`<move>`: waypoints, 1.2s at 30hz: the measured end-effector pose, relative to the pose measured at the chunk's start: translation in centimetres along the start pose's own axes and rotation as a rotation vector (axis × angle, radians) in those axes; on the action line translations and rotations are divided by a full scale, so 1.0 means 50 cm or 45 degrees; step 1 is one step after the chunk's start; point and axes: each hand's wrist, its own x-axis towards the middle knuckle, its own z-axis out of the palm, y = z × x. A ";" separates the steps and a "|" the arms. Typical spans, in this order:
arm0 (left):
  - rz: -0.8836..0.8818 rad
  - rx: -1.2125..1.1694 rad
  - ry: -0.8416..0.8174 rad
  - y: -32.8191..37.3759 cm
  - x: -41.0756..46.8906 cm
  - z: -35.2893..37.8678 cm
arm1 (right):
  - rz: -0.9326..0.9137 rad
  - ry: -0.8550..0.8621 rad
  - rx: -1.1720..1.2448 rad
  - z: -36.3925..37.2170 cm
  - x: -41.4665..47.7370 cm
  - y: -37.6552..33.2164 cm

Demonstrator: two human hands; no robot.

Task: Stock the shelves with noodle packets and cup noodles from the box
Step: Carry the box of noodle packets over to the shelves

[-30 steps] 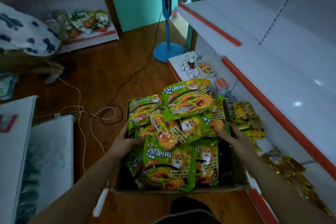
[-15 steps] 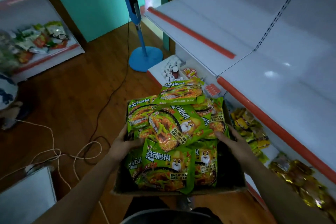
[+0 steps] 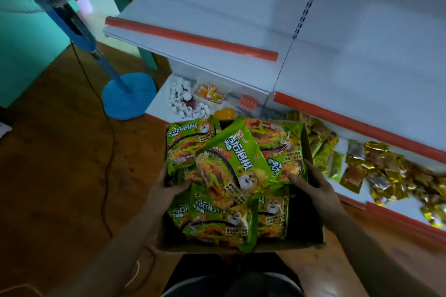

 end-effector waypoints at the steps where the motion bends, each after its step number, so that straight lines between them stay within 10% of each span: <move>1: 0.005 0.029 -0.020 0.007 0.015 -0.005 | 0.015 0.018 0.020 0.006 0.002 0.009; 36: -0.298 0.585 -0.332 -0.402 0.509 0.337 | 0.288 0.437 0.239 -0.206 0.336 0.600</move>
